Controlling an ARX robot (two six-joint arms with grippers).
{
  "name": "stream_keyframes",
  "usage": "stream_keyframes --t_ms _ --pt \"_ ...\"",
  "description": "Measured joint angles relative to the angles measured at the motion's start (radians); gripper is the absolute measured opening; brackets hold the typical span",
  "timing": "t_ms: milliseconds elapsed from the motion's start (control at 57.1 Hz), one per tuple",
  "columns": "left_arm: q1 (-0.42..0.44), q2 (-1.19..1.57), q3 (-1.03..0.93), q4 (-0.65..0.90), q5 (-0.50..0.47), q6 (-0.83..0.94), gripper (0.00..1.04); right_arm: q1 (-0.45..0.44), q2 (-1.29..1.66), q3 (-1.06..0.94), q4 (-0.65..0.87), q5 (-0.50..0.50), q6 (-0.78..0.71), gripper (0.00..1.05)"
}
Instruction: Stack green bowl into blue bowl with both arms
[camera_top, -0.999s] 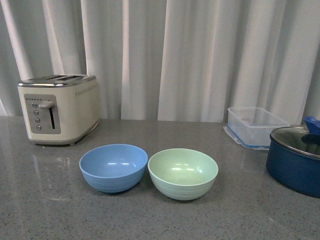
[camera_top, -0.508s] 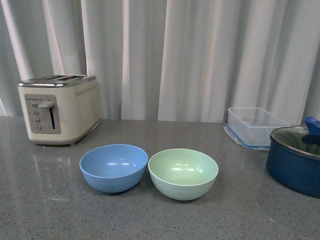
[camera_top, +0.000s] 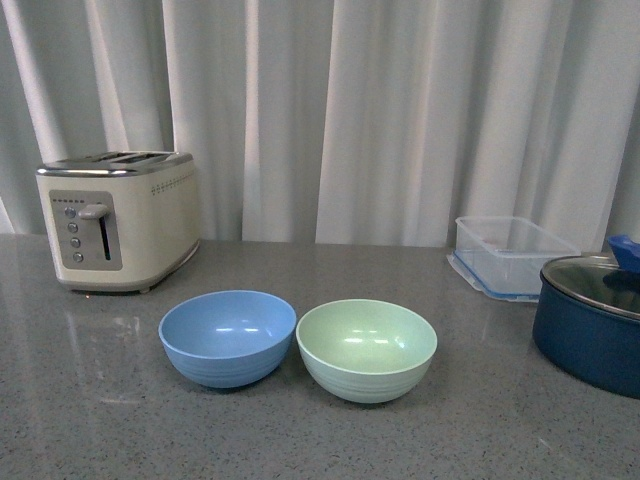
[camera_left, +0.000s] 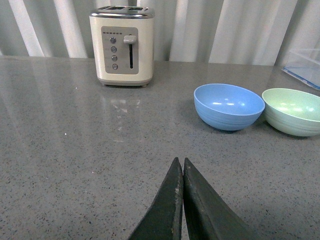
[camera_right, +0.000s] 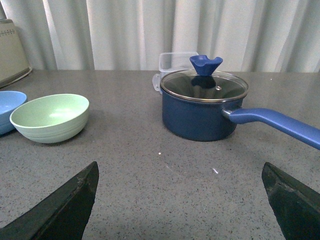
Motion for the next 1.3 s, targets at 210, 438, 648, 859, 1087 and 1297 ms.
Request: stream_keyframes --t_ms 210,438,648,859,1087,1297 --pt "0.000 0.000 0.000 0.000 -0.001 0.000 0.46 0.013 0.220 0.160 -0.335 -0.022 0.013 0.95" --pt "0.000 -0.002 0.000 0.000 0.001 0.000 0.85 0.144 0.832 0.521 -0.477 -0.003 0.046 0.95" --pt "0.000 -0.002 0.000 0.000 0.001 0.002 0.98 0.238 1.137 0.789 -0.452 -0.003 0.133 0.95" --pt "0.000 -0.002 0.000 0.000 0.001 0.002 0.98 0.282 1.369 0.982 -0.451 0.000 0.220 0.95" --pt "0.000 -0.002 0.000 0.000 0.001 0.002 0.98 0.314 1.558 1.120 -0.440 0.010 0.257 0.95" --pt "0.000 -0.002 0.000 0.000 0.001 0.002 0.98 0.329 1.674 1.201 -0.430 0.011 0.259 0.95"
